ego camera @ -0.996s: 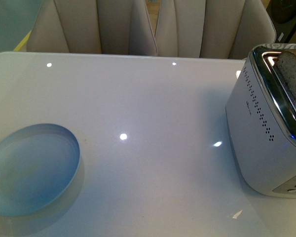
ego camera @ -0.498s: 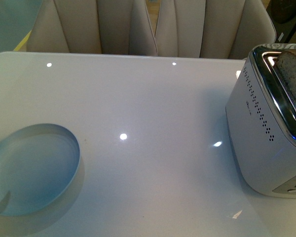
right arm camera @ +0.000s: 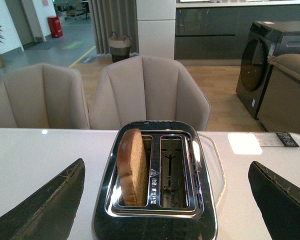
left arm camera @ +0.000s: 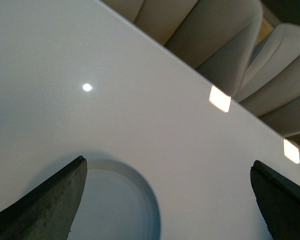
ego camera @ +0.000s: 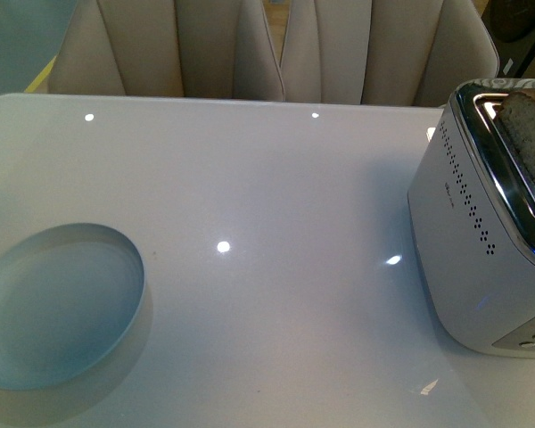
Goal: Left arm holds plate, right arm toasts bread
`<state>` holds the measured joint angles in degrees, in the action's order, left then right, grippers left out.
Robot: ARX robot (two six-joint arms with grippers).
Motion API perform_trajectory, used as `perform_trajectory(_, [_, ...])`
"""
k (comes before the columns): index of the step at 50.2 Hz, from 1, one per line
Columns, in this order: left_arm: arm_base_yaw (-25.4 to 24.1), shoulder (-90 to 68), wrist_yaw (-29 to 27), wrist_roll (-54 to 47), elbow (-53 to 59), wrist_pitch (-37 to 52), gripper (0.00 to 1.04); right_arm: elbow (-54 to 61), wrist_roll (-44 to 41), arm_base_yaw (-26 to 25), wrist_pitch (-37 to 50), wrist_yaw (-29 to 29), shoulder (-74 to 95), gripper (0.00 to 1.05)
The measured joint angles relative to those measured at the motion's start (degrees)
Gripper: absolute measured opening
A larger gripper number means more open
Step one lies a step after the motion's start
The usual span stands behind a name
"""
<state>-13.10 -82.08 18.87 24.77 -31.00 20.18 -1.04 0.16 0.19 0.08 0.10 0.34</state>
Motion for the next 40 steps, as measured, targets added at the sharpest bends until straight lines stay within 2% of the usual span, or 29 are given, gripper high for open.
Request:
perform_trajectory(6, [8.74, 8.79, -6.43, 7.10, 0.11, -1.90, 0.98, 0.00, 0.00, 0.00, 0.00, 0.00, 0.00, 0.96])
perform_trajectory(11, [12.41, 13.64, -9.84, 8.98, 0.35, -3.82, 0.97, 0.00, 0.00, 0.00, 0.00, 0.00, 0.00, 0.96])
perform_trajectory(12, [12.81, 14.19, -11.54, 6.97, 1.20, -1.86, 0.95, 0.00, 0.00, 0.00, 0.00, 0.00, 0.00, 0.96])
perform_trajectory(15, [13.11, 17.66, -17.79, -3.72, 7.52, 13.00, 0.81, 0.00, 0.00, 0.00, 0.00, 0.07, -0.02, 0.96])
perform_trajectory(17, [13.00, 21.18, -18.88, -10.69, 10.56, 16.72, 0.72, 0.00, 0.00, 0.00, 0.00, 0.04, -0.02, 0.96])
perform_trajectory(23, [13.07, 32.33, -18.86, -20.20, 14.40, 11.39, 0.49, 0.00, 0.00, 0.00, 0.00, -0.04, -0.02, 0.96])
perform_trajectory(30, [13.07, 41.40, -18.88, -23.02, 15.93, 4.46, 0.24, 0.00, 0.00, 0.00, 0.00, 0.00, -0.02, 0.96])
perform_trajectory(36, [13.07, 44.35, -18.88, -23.56, 16.28, 3.10, 0.03, 0.00, 0.00, 0.00, 0.00, 0.00, -0.02, 0.96])
perform_trajectory(40, [13.07, 46.34, -18.88, -23.85, 18.40, 3.10, 0.03, 0.00, 0.00, 0.00, 0.00, -0.02, -0.02, 0.96])
